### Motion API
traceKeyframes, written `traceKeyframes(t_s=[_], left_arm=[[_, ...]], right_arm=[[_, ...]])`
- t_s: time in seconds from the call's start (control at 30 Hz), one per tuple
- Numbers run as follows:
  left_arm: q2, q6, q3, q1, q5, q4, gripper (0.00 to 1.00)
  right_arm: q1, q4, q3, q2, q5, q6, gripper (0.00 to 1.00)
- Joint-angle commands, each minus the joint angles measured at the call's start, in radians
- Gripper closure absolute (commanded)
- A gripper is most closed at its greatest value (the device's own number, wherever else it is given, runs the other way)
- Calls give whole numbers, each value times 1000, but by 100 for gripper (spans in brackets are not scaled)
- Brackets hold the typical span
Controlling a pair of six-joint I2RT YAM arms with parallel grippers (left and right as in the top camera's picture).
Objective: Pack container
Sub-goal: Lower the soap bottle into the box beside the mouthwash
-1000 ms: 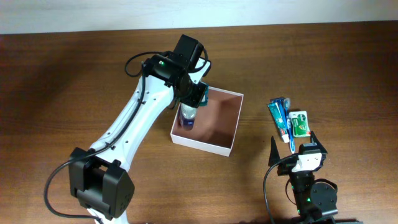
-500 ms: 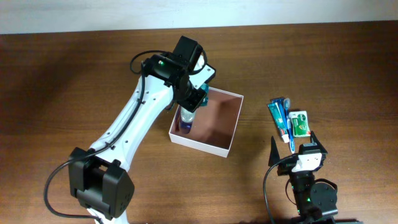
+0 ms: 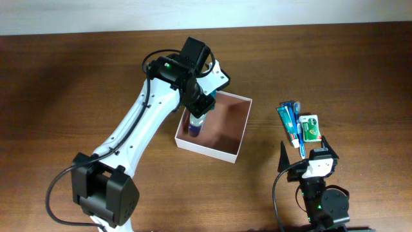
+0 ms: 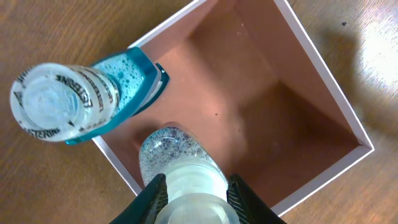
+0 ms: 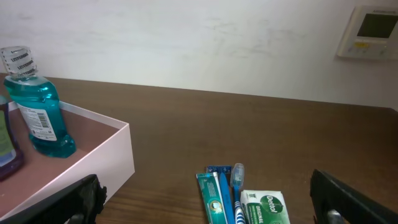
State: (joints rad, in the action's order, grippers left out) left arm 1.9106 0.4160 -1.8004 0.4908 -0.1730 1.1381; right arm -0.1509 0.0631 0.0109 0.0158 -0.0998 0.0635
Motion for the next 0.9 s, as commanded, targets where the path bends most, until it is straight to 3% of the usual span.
traceKeyframes(t_s=[0.0, 0.77, 0.87], left_arm=[[21, 28, -33, -1, -26, -23, 80], [87, 27, -33, -58, -41, -55, 83], [87, 27, -33, -57, -41, -47, 72]], right_arm=[[8, 8, -5, -8, -5, 4, 2], [8, 8, -5, -8, -5, 4, 2], [8, 8, -5, -8, -5, 4, 2]])
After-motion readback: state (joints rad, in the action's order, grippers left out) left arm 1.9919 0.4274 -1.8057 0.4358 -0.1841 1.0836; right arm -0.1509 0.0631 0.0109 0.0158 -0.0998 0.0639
